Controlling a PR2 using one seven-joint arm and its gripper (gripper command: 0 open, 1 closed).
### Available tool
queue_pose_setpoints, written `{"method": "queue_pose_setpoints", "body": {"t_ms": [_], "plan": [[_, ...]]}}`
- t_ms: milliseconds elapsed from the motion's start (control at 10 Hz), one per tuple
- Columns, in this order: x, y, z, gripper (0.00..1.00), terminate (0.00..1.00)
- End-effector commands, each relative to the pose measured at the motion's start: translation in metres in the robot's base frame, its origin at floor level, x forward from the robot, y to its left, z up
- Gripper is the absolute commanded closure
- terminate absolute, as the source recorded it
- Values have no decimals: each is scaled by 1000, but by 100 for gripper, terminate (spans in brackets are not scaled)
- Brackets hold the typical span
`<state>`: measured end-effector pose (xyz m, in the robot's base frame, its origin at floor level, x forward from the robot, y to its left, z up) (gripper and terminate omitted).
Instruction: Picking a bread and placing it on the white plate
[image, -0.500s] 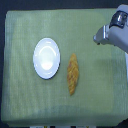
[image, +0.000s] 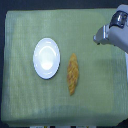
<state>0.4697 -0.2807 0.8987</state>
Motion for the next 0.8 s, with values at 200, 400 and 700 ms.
{"method": "queue_pose_setpoints", "body": {"t_ms": [200, 400, 700], "plan": [[-10, 46, -21, 0, 0], [-6, 72, -36, 0, 0], [-24, 124, -73, 0, 0]]}}
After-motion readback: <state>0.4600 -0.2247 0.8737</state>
